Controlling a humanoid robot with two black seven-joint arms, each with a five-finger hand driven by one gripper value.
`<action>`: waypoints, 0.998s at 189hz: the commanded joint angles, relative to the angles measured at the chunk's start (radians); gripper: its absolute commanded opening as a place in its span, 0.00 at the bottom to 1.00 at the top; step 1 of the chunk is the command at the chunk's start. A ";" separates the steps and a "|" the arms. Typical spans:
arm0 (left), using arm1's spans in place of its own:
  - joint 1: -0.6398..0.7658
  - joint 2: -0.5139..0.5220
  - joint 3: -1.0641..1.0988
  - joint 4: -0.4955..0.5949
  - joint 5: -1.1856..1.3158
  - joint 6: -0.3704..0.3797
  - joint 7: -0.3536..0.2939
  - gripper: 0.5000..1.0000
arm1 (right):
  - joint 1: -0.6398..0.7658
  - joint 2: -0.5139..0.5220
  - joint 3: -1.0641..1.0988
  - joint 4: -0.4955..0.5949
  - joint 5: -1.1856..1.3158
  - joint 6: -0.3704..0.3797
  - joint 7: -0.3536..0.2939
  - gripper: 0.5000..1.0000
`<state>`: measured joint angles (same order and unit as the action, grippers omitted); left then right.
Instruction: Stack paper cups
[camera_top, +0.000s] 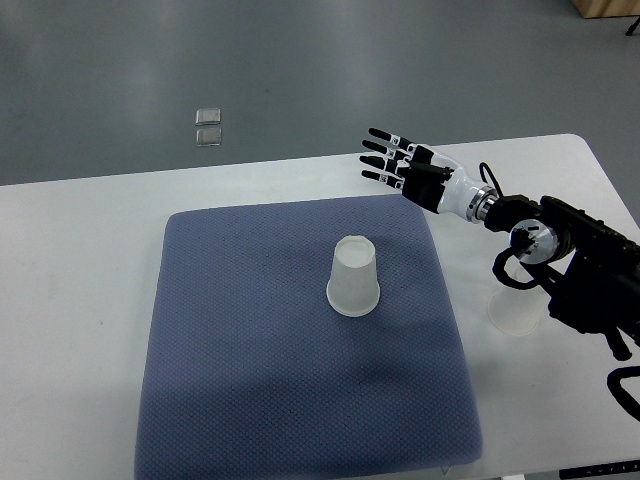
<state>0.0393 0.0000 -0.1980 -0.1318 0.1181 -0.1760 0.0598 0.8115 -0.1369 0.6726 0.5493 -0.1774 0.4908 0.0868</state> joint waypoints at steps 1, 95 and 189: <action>-0.001 0.000 -0.001 0.000 -0.002 0.000 0.000 1.00 | 0.000 0.000 0.001 0.000 -0.001 0.003 0.001 0.85; -0.001 0.000 0.002 0.009 -0.002 0.000 -0.002 1.00 | 0.020 -0.020 0.004 0.001 -0.001 -0.003 0.005 0.86; -0.001 0.000 0.002 0.008 -0.002 0.000 -0.002 1.00 | 0.041 -0.096 0.001 0.012 -0.039 0.120 0.011 0.85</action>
<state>0.0383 0.0000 -0.1968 -0.1230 0.1164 -0.1759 0.0583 0.8423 -0.2080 0.6757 0.5611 -0.2161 0.6099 0.0981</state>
